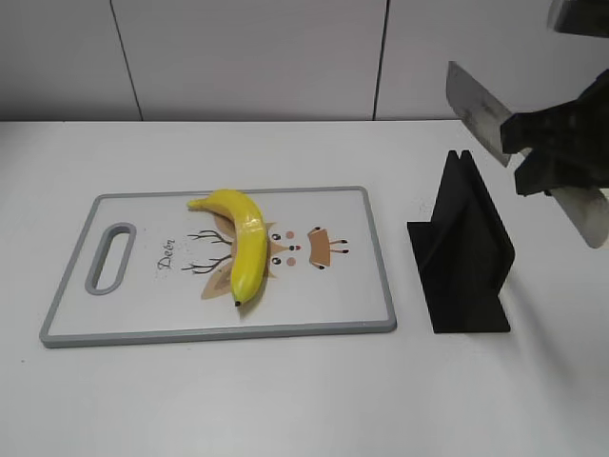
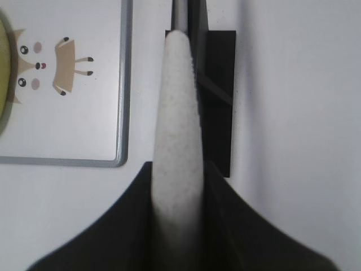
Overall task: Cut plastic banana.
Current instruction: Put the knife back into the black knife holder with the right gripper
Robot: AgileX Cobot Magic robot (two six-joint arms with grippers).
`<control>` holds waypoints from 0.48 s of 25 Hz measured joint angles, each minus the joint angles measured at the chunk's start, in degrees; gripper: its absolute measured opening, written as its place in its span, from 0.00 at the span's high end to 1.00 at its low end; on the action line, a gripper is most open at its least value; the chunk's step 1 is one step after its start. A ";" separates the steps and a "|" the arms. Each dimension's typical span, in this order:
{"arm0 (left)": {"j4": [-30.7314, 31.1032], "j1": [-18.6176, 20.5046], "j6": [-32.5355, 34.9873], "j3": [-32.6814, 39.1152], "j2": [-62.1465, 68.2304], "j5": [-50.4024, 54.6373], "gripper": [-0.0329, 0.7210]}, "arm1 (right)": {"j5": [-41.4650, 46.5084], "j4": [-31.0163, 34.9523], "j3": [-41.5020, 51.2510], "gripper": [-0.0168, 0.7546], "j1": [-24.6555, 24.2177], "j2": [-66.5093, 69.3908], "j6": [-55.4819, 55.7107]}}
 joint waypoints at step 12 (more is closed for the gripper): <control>0.00 0.00 -0.05 0.21 0.00 -1.25 0.19 | -2.71 0.00 0.00 0.76 0.00 2.71 0.18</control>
